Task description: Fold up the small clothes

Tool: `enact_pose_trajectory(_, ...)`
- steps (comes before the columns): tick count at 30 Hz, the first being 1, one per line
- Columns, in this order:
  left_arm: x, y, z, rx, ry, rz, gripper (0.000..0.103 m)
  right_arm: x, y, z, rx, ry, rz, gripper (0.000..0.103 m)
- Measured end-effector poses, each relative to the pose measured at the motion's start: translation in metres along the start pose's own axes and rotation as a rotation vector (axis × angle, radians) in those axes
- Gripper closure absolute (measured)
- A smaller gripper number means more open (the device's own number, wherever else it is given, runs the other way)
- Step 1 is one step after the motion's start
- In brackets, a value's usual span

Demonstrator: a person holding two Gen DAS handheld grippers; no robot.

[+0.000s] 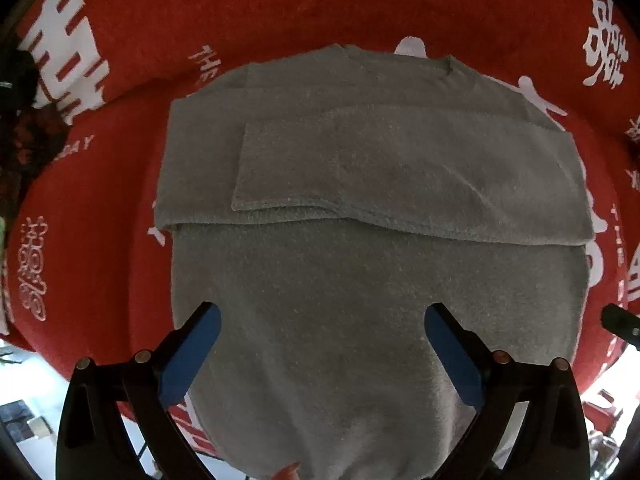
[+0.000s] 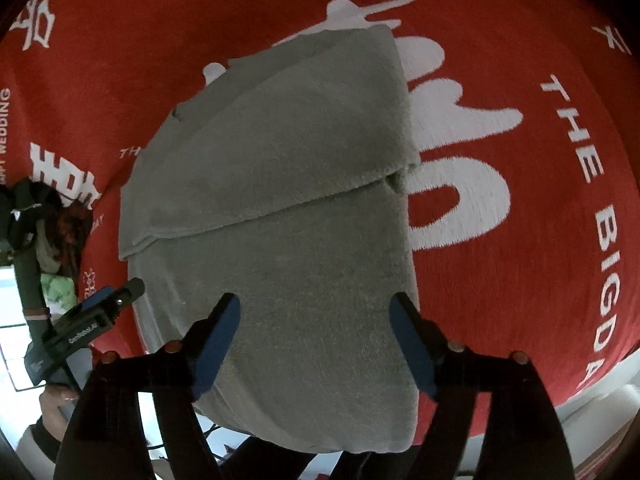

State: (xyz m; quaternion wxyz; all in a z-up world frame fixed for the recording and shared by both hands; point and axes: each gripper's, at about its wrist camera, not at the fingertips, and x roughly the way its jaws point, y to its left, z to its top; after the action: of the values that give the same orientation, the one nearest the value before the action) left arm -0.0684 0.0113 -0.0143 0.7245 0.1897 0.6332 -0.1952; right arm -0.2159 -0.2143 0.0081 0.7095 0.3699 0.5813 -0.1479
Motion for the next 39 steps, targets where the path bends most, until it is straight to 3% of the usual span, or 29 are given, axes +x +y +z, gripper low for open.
enact_pose_trajectory(10, 0.001, -0.012, -0.028, -0.074, 0.050, -0.004, 0.001, -0.003, -0.010, 0.006, -0.070, 0.052, 0.049, 0.018)
enact_pose_trajectory(13, 0.003, -0.003, -0.041, -0.134, 0.067, 0.033, 0.001, 0.000, -0.014, 0.004, -0.078, 0.083, 0.066, 0.018)
enact_pose_trajectory(18, 0.006, 0.018, -0.065, -0.215, 0.119, -0.049, 0.001, 0.006, -0.015, 0.000, -0.095, 0.122, 0.076, 0.018)
enact_pose_trajectory(23, 0.008, 0.044, -0.095, -0.258, 0.126, -0.039, 0.001, 0.018, -0.019, -0.016, -0.074, 0.178, 0.136, 0.018)
enact_pose_trajectory(31, 0.024, 0.085, -0.152, -0.291, 0.151, -0.069, 0.001, 0.030, -0.031, -0.070, -0.058, 0.231, 0.163, 0.018)
enact_pose_trajectory(39, 0.049, 0.106, -0.204, -0.302, 0.170, -0.182, 0.001, 0.046, -0.050, -0.141, -0.031, 0.276, 0.156, 0.018)
